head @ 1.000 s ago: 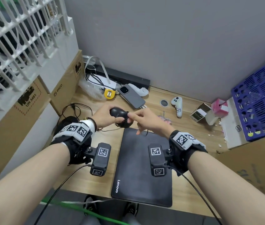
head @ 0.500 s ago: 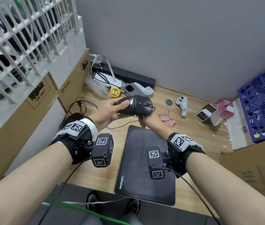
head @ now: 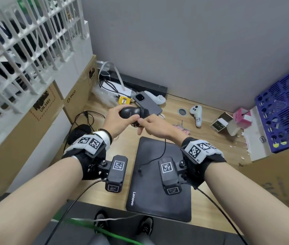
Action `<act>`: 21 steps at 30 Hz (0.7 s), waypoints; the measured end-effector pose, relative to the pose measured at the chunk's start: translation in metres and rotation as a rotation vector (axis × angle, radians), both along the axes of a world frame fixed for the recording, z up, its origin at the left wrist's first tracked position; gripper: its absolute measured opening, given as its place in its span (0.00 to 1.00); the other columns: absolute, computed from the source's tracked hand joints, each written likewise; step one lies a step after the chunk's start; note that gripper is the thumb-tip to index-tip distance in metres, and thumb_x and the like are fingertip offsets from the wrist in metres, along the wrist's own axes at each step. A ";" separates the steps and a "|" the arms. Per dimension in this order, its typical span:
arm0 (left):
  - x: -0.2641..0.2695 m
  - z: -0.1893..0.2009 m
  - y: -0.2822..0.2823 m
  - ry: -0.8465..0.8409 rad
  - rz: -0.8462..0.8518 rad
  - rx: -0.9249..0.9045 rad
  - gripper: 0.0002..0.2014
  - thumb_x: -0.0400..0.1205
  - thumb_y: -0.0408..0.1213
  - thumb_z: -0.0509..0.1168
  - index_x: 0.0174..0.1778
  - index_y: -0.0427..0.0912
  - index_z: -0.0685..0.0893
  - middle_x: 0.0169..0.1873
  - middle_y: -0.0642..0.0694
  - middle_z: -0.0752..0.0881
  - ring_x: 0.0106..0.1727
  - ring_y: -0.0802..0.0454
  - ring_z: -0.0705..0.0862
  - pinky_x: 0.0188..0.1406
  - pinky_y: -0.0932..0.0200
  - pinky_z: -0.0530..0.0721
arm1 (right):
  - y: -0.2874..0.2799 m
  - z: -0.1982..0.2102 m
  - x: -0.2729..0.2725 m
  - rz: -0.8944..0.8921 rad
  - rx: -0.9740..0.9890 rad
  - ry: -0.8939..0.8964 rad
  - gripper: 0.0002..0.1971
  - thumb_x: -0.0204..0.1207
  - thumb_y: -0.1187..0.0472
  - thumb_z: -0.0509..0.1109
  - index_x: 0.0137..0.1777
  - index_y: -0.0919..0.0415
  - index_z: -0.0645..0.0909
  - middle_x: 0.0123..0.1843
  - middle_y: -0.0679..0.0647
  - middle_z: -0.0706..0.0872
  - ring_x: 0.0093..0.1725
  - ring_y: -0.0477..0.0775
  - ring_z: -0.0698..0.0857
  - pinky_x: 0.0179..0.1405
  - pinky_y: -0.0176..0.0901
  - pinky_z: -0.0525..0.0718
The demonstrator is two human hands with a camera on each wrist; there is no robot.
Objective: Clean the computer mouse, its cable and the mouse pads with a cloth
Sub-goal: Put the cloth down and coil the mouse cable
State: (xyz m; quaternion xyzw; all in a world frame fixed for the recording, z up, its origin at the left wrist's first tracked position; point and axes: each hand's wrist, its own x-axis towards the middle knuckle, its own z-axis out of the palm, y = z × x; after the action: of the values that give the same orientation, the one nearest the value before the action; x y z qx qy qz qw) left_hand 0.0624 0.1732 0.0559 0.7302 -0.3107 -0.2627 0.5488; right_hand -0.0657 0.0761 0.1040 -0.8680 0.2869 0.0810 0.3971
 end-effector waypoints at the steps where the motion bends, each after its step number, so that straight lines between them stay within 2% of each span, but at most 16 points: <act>1: 0.003 0.001 0.002 -0.025 -0.054 0.023 0.18 0.73 0.37 0.78 0.59 0.45 0.85 0.49 0.50 0.86 0.48 0.57 0.84 0.47 0.72 0.81 | -0.003 0.000 0.001 -0.014 -0.027 -0.023 0.28 0.85 0.46 0.54 0.31 0.57 0.86 0.20 0.44 0.75 0.26 0.47 0.72 0.34 0.41 0.72; 3: 0.009 0.004 0.006 -0.060 -0.187 0.082 0.19 0.73 0.37 0.77 0.60 0.43 0.86 0.52 0.47 0.87 0.53 0.52 0.85 0.56 0.60 0.85 | -0.006 -0.003 0.003 -0.038 -0.048 -0.056 0.29 0.85 0.46 0.55 0.24 0.56 0.81 0.21 0.44 0.79 0.26 0.47 0.74 0.36 0.43 0.73; 5: 0.016 0.006 0.009 -0.090 -0.322 0.145 0.18 0.73 0.36 0.77 0.59 0.43 0.86 0.53 0.45 0.88 0.56 0.49 0.86 0.62 0.51 0.84 | -0.005 -0.005 0.003 -0.052 -0.063 -0.075 0.30 0.84 0.47 0.56 0.20 0.56 0.77 0.19 0.46 0.78 0.24 0.46 0.74 0.35 0.43 0.74; 7: 0.021 0.009 0.012 -0.122 -0.443 0.184 0.18 0.73 0.36 0.78 0.59 0.44 0.87 0.54 0.46 0.89 0.57 0.49 0.86 0.63 0.49 0.83 | -0.001 -0.006 0.004 -0.058 -0.081 -0.081 0.30 0.83 0.47 0.57 0.19 0.56 0.76 0.17 0.47 0.77 0.24 0.48 0.75 0.37 0.46 0.76; 10: 0.026 0.010 0.017 -0.119 -0.573 0.227 0.18 0.74 0.35 0.77 0.60 0.45 0.86 0.55 0.46 0.88 0.57 0.49 0.86 0.60 0.53 0.85 | 0.005 -0.007 0.007 -0.052 -0.071 -0.061 0.29 0.83 0.46 0.56 0.22 0.58 0.78 0.18 0.47 0.77 0.27 0.50 0.77 0.42 0.47 0.80; 12: 0.026 0.014 0.023 -0.028 -0.678 0.241 0.15 0.76 0.31 0.75 0.58 0.45 0.86 0.56 0.44 0.86 0.56 0.49 0.85 0.53 0.58 0.86 | 0.005 -0.007 0.007 -0.057 -0.056 -0.052 0.29 0.84 0.46 0.56 0.22 0.58 0.77 0.20 0.47 0.79 0.26 0.47 0.78 0.40 0.46 0.80; 14: 0.026 0.017 0.031 0.097 -0.760 0.274 0.15 0.76 0.30 0.74 0.58 0.43 0.86 0.55 0.43 0.86 0.55 0.47 0.86 0.48 0.62 0.86 | 0.002 -0.007 0.005 -0.104 -0.044 -0.078 0.30 0.85 0.46 0.56 0.22 0.57 0.76 0.21 0.47 0.79 0.19 0.38 0.75 0.30 0.38 0.74; 17: 0.023 0.020 0.045 0.361 -0.820 0.228 0.18 0.78 0.32 0.73 0.64 0.37 0.83 0.53 0.43 0.88 0.54 0.48 0.87 0.48 0.62 0.84 | -0.003 -0.007 -0.001 -0.172 -0.020 -0.099 0.30 0.86 0.45 0.54 0.24 0.59 0.74 0.22 0.48 0.75 0.16 0.38 0.70 0.23 0.30 0.66; 19: 0.020 0.022 0.051 0.536 -0.825 0.105 0.28 0.73 0.40 0.76 0.67 0.34 0.80 0.53 0.43 0.88 0.53 0.50 0.86 0.48 0.61 0.85 | -0.003 -0.014 -0.001 -0.202 -0.027 -0.131 0.29 0.86 0.45 0.54 0.25 0.59 0.73 0.24 0.50 0.74 0.20 0.42 0.69 0.26 0.34 0.67; 21: 0.019 0.024 0.051 0.643 -0.780 -0.020 0.38 0.66 0.49 0.81 0.69 0.34 0.79 0.54 0.41 0.87 0.53 0.50 0.86 0.47 0.60 0.86 | -0.001 -0.021 -0.004 -0.217 -0.003 -0.201 0.26 0.86 0.51 0.59 0.24 0.59 0.70 0.25 0.52 0.72 0.26 0.48 0.68 0.31 0.40 0.68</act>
State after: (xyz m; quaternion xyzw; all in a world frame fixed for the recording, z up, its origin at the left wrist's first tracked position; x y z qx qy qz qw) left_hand 0.0817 0.2246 0.0796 0.4366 -0.3780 -0.6570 0.4846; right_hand -0.0693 0.0755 0.0830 -0.8361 0.3380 -0.0500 0.4291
